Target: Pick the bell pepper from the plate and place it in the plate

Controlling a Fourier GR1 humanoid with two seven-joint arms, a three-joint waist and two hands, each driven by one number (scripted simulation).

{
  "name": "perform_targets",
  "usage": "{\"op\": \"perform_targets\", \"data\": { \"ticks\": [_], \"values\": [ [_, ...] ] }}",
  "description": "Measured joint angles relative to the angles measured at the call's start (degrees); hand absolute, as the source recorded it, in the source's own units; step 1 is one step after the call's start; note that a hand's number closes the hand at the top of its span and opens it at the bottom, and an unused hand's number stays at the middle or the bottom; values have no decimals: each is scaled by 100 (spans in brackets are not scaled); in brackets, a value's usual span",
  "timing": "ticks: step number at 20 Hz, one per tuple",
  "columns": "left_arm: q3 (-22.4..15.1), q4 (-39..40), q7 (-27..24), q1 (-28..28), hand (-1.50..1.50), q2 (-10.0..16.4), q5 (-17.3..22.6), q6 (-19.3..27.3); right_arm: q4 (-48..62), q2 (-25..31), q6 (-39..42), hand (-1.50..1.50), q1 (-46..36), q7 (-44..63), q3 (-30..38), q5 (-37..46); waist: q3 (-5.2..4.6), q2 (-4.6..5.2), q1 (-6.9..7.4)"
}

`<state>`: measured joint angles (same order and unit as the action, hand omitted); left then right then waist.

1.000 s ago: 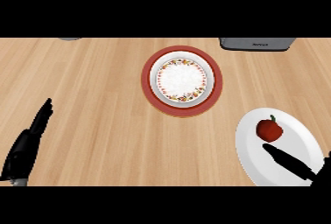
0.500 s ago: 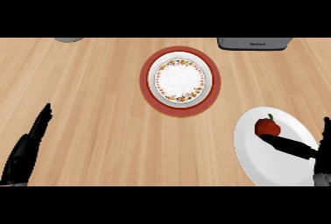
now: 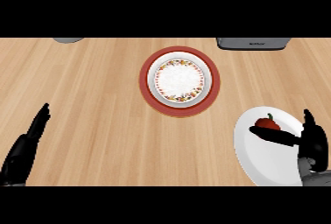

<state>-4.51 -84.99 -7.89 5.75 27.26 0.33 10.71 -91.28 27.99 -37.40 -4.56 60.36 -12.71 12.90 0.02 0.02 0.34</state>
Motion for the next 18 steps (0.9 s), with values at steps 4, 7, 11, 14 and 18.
{"op": "perform_targets", "data": {
  "ticks": [4, 7, 11, 14, 18],
  "values": [
    [124, 23, 17, -48, 0, -88, -67, -117, 265, -153, 201, -150, -19, -193, 82, -109, -2, -2, -12],
    [225, 161, -32, -120, 0, -194, -179, -188, 382, -268, 378, -150, -8, -295, 173, -99, -1, -2, -22],
    [296, -121, 130, -24, 0, -323, -334, -264, 699, -607, 434, -150, -4, -553, 277, 38, -1, -4, -18],
    [386, -103, 53, 40, 0, -413, -418, -360, 990, -726, 604, 150, -54, -842, 428, 6, -5, -6, -17],
    [535, -229, 80, 127, 0, -469, -475, -504, 1309, -881, 635, 150, -196, -1313, 694, 75, -23, -12, -32]
  ]
}}
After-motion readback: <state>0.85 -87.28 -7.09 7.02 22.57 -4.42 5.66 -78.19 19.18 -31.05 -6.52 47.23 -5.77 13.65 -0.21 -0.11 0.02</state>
